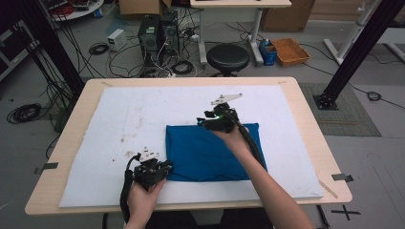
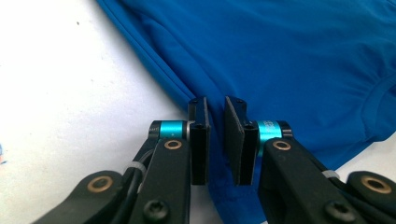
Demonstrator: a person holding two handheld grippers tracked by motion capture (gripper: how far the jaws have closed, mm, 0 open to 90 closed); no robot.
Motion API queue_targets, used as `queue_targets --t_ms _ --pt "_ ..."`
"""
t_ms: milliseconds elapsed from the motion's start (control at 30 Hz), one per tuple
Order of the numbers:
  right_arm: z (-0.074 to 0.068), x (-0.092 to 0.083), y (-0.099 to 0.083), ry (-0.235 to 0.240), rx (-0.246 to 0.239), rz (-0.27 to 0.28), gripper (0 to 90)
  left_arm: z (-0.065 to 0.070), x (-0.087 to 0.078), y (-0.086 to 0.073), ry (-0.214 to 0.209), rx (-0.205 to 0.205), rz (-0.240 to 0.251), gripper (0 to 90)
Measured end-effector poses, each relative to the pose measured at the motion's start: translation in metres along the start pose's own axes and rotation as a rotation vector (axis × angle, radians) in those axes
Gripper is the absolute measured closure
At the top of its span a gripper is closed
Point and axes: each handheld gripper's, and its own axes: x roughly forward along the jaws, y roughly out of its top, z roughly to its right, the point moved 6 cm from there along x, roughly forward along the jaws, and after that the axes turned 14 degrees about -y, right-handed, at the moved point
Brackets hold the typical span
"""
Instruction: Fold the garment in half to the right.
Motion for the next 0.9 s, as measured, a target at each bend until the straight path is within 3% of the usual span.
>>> queue_targets --t_ms 200,433,633,767,900 --pt "-0.03 0.044 0.011 0.017 -0.031 -0.057 55.6 -0.001 0.0 0.0 -0.009 0.003 0.003 80.2" --pt "-0.056 0.091 0.014 0.038 -0.038 -0.104 60.0 -0.001 -0.001 0.0 -0.01 0.002 0.004 81.8" --pt "-0.069 0.113 0.017 0.041 -0.036 -0.118 66.2 -0.001 -0.001 0.0 -0.009 0.001 0.005 81.7" --pt "-0.077 0.123 0.016 0.014 -0.079 -0.159 68.7 -0.001 -0.001 0.0 -0.01 0.0 0.005 81.7" --pt "-0.08 0.131 0.012 -0.003 -0.123 -0.184 77.3 -0.001 -0.001 0.0 -0.01 -0.002 0.006 81.7"
